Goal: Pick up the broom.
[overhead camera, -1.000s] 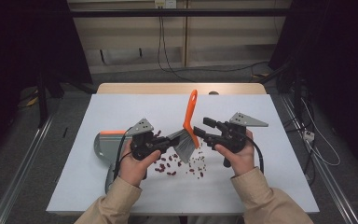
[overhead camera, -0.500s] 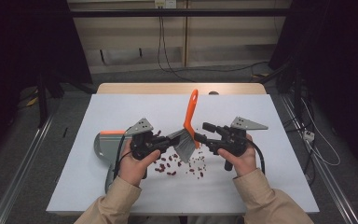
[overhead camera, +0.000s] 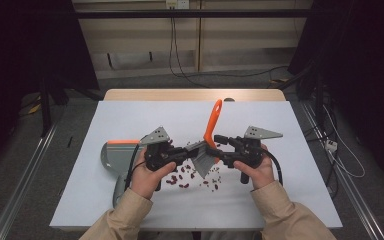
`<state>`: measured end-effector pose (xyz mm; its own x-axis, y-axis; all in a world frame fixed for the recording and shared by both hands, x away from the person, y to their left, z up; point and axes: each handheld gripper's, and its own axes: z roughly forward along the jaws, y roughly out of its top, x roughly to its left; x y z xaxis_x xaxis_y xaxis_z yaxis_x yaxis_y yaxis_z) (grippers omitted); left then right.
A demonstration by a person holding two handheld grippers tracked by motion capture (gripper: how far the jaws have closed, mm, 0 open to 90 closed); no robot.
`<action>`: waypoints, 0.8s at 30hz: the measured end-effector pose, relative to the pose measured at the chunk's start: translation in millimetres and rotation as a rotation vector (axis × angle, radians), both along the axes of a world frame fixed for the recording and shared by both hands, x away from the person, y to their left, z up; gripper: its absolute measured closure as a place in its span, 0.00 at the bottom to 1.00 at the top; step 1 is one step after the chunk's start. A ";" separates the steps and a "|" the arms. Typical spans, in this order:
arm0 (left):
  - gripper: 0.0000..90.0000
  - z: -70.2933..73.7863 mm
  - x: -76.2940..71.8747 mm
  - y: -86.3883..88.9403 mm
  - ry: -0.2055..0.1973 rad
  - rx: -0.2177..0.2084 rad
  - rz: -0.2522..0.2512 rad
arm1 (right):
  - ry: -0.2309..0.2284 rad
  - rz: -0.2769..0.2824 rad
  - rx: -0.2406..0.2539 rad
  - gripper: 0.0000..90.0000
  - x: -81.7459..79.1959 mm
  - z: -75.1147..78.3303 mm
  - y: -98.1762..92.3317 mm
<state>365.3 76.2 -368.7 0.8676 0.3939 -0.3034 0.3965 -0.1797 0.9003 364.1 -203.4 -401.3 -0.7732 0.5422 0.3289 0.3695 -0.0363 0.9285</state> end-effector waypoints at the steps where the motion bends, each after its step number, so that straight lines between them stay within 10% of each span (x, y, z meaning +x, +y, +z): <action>1: 0.95 0.4 0.2 0.1 -0.002 0.003 -0.003 | 0.001 0.004 0.000 0.40 -0.2 -0.1 0.1; 19: 0.95 0.5 6.1 1.8 -0.010 -0.031 -0.083 | 0.002 0.080 0.010 0.39 2.2 -3.3 1.2; 24: 0.95 -0.6 8.3 2.9 -0.006 -0.051 -0.087 | -0.006 0.130 -0.005 0.55 2.6 -5.1 1.8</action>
